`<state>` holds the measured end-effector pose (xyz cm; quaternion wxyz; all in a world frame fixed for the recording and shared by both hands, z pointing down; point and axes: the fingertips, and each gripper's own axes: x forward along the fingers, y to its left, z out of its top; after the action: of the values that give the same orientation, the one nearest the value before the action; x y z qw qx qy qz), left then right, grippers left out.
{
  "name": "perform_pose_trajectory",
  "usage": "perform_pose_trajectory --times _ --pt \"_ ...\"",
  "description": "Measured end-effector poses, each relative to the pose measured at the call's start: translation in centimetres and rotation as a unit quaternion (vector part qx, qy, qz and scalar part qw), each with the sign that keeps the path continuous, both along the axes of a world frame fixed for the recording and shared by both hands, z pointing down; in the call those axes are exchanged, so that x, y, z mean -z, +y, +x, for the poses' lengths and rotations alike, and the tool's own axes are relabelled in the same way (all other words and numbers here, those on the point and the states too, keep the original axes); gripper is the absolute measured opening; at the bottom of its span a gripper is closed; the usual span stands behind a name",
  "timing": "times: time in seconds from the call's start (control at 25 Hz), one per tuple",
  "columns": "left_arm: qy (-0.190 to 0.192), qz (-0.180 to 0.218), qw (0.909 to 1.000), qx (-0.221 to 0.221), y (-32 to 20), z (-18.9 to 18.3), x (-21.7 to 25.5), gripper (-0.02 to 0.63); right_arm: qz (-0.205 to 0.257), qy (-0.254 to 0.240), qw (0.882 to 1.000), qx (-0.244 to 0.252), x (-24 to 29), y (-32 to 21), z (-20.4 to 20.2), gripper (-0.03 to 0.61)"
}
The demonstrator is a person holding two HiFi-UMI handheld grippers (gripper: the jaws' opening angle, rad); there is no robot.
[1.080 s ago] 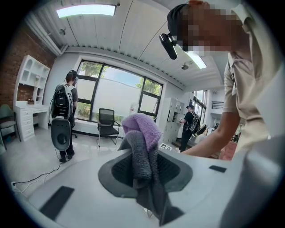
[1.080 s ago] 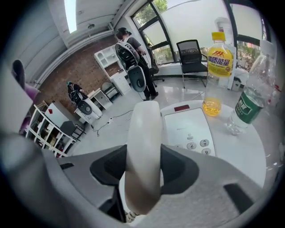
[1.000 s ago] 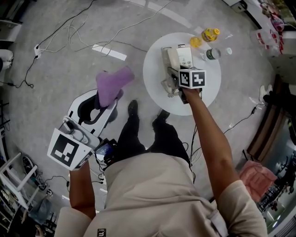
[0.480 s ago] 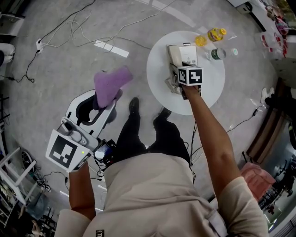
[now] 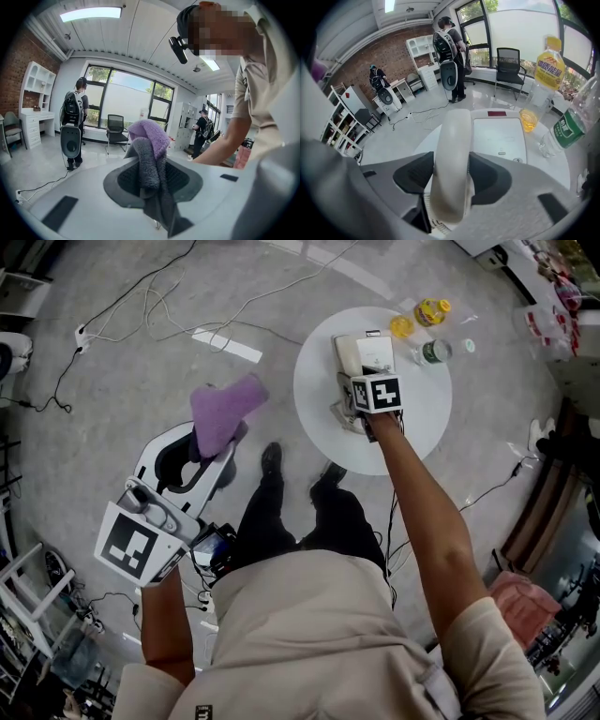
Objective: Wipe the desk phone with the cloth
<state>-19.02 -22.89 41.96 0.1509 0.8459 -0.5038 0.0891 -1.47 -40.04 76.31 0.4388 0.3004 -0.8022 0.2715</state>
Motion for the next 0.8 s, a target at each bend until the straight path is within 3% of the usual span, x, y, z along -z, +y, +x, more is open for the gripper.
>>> perform_pose_trajectory --times 0.36,0.52,0.6,0.64,0.8 --pt "-0.007 0.027 0.9996 -0.006 -0.6 2.0 2.9 0.095 0.068 -0.053 0.996 -0.011 8.5 -1.6 0.8 0.23" --pt "-0.012 0.041 0.999 -0.01 -1.2 2.9 4.8 0.095 0.116 -0.099 0.988 -0.016 14.9 -2.1 1.0 0.135" --pt "-0.016 0.049 0.9986 -0.011 -1.4 3.3 5.7 0.095 0.136 -0.127 0.982 -0.012 18.3 -1.9 1.2 0.019" --pt "-0.019 0.053 0.9984 -0.011 -1.4 3.6 6.1 0.095 0.144 -0.144 0.979 -0.007 20.0 -1.6 1.3 -0.005" --pt "-0.043 0.065 0.9969 -0.009 -1.2 4.5 7.8 0.095 0.178 -0.194 0.964 0.032 26.7 0.3 1.5 -0.006"
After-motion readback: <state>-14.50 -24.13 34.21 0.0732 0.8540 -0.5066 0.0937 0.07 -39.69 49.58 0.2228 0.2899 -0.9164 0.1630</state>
